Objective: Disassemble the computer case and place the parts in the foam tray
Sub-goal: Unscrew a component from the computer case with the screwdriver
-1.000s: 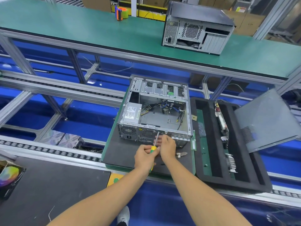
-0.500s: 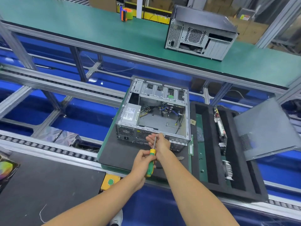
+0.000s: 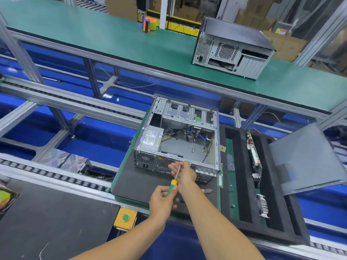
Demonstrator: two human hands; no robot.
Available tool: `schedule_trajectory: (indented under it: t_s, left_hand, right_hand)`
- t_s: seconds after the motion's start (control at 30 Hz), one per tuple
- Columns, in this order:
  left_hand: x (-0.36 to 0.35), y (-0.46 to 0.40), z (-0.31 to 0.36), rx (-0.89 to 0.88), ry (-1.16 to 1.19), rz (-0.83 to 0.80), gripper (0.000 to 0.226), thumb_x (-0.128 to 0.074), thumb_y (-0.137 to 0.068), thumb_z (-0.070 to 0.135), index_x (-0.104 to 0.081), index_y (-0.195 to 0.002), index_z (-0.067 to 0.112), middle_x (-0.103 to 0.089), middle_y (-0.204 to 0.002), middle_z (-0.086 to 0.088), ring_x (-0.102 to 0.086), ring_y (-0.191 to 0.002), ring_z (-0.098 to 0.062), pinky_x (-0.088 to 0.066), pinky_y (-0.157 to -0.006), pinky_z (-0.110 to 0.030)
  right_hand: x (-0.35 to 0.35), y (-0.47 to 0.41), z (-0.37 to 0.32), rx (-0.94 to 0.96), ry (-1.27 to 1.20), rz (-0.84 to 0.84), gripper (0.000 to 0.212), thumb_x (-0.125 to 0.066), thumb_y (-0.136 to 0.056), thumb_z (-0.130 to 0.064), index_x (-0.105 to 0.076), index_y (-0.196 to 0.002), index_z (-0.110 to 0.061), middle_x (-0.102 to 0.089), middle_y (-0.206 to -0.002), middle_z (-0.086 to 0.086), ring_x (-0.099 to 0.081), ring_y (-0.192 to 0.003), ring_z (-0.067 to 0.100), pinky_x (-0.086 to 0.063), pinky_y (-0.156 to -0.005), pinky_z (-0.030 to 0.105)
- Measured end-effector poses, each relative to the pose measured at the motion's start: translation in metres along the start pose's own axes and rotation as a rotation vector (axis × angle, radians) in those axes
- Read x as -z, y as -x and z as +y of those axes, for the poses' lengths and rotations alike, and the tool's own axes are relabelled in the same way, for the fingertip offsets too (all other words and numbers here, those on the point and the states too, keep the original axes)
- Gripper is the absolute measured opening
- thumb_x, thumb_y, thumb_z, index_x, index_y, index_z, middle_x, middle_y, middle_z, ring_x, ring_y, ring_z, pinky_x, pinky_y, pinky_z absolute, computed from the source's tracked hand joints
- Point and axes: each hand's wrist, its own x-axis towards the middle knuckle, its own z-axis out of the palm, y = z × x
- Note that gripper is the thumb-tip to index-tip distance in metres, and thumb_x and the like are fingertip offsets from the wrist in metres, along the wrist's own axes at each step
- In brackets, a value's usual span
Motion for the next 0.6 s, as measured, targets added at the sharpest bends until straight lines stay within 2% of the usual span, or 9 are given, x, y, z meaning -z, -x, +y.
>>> schedule_trajectory:
  t_s: [0.17,0.23,0.27,0.33,0.4,0.5,0.6]
  left_hand:
    - [0.004,0.002,0.009,0.058,-0.088,-0.099,0.032,-0.057,-0.103,0.040,-0.066,-0.100,0.010,-0.077,-0.086,-0.005,-0.072,-0.077,-0.016,-0.057,-0.063,-0.029]
    - [0.002,0.003,0.015,0.139,-0.085,-0.165,0.040,-0.049,-0.107,0.042,-0.065,-0.094,0.008,-0.075,-0.079,-0.006,-0.068,-0.069,-0.017,-0.052,-0.056,-0.029]
    - [0.001,0.004,0.017,0.200,-0.012,-0.202,0.040,-0.048,-0.108,0.042,-0.064,-0.093,0.009,-0.072,-0.075,-0.006,-0.064,-0.063,-0.016,-0.047,-0.050,-0.027]
    - [0.003,0.003,0.019,0.301,0.167,-0.268,0.035,-0.048,-0.108,0.041,-0.062,-0.097,0.010,-0.066,-0.074,-0.005,-0.053,-0.058,-0.014,-0.038,-0.044,-0.022]
    - [0.004,0.002,0.019,0.334,0.260,-0.312,0.028,-0.050,-0.107,0.037,-0.059,-0.104,0.010,-0.062,-0.076,-0.006,-0.049,-0.058,-0.014,-0.034,-0.043,-0.022]
    - [0.002,0.005,0.016,0.313,0.236,-0.294,0.022,-0.058,-0.105,0.031,-0.052,-0.109,0.010,-0.062,-0.088,-0.012,-0.054,-0.067,-0.017,-0.038,-0.046,-0.026]
    - [0.002,0.009,0.015,0.262,0.205,-0.226,0.026,-0.065,-0.100,0.028,-0.057,-0.109,0.005,-0.057,-0.094,-0.015,-0.053,-0.072,-0.017,-0.041,-0.048,-0.027]
  right_hand:
    - [-0.002,0.000,0.004,0.046,0.004,0.044,0.027,-0.048,-0.098,-0.010,-0.066,-0.079,-0.002,-0.074,-0.069,0.012,-0.073,-0.057,0.022,-0.048,-0.051,0.025]
    - [-0.001,0.000,0.003,0.041,0.004,0.049,0.028,-0.049,-0.098,-0.010,-0.067,-0.079,-0.002,-0.073,-0.069,0.011,-0.073,-0.055,0.021,-0.047,-0.048,0.024]
    - [-0.001,0.000,0.003,0.035,0.004,0.051,0.027,-0.050,-0.097,-0.010,-0.068,-0.079,-0.001,-0.073,-0.069,0.012,-0.072,-0.054,0.021,-0.047,-0.046,0.024]
    - [-0.001,0.000,0.002,0.029,0.010,0.050,0.025,-0.051,-0.095,-0.009,-0.069,-0.078,-0.001,-0.074,-0.069,0.011,-0.073,-0.055,0.021,-0.048,-0.045,0.023]
    - [0.000,0.000,0.002,0.033,0.016,0.041,0.025,-0.052,-0.095,-0.010,-0.069,-0.079,-0.001,-0.075,-0.071,0.012,-0.073,-0.057,0.022,-0.048,-0.048,0.024]
    - [0.001,0.000,0.001,0.040,0.026,0.037,0.025,-0.051,-0.095,-0.009,-0.069,-0.079,-0.001,-0.075,-0.072,0.013,-0.073,-0.058,0.023,-0.048,-0.046,0.024]
    - [0.002,-0.001,0.002,0.042,0.045,0.057,0.025,-0.051,-0.096,-0.008,-0.069,-0.080,0.000,-0.075,-0.073,0.015,-0.073,-0.058,0.024,-0.049,-0.047,0.025]
